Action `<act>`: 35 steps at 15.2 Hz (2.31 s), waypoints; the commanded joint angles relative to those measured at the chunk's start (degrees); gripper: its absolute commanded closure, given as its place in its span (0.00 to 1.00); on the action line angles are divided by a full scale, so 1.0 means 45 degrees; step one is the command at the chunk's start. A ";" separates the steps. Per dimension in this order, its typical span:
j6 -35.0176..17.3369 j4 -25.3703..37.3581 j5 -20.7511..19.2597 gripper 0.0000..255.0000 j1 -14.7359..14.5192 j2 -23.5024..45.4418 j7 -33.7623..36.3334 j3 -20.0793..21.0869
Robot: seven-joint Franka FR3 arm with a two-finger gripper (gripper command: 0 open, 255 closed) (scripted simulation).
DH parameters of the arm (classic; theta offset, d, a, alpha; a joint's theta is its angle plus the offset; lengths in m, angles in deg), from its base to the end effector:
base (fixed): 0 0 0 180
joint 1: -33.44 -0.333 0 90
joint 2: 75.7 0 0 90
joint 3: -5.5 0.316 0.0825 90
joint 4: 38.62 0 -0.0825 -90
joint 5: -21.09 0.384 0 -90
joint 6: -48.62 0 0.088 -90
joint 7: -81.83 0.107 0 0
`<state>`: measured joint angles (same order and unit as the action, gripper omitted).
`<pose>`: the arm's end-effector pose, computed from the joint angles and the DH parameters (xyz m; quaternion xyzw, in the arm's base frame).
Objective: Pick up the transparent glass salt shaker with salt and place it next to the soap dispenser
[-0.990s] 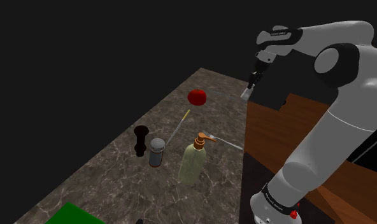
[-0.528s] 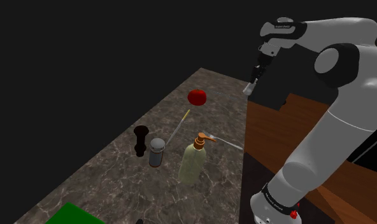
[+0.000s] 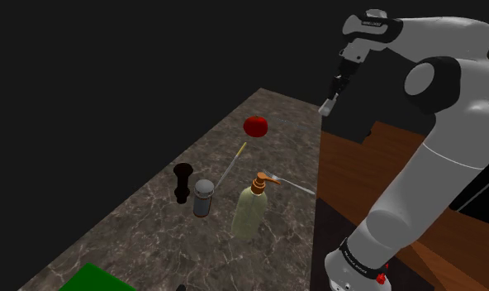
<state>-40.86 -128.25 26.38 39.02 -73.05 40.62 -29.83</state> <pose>0.4380 -0.3564 0.6057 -0.9993 -0.0021 -0.0063 0.0380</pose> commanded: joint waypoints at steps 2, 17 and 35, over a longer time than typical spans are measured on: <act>0.0565 0.0702 0.0104 1.00 0.0058 0.0181 -0.0040 -0.0037; 0.1752 0.0011 -0.1130 1.00 -0.0823 -0.2198 0.1660 0.0760; 0.2271 -0.6588 -0.1695 1.00 -0.1282 -0.9610 0.7291 0.5550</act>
<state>-31.04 -156.72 18.28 33.30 -114.75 72.15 -5.99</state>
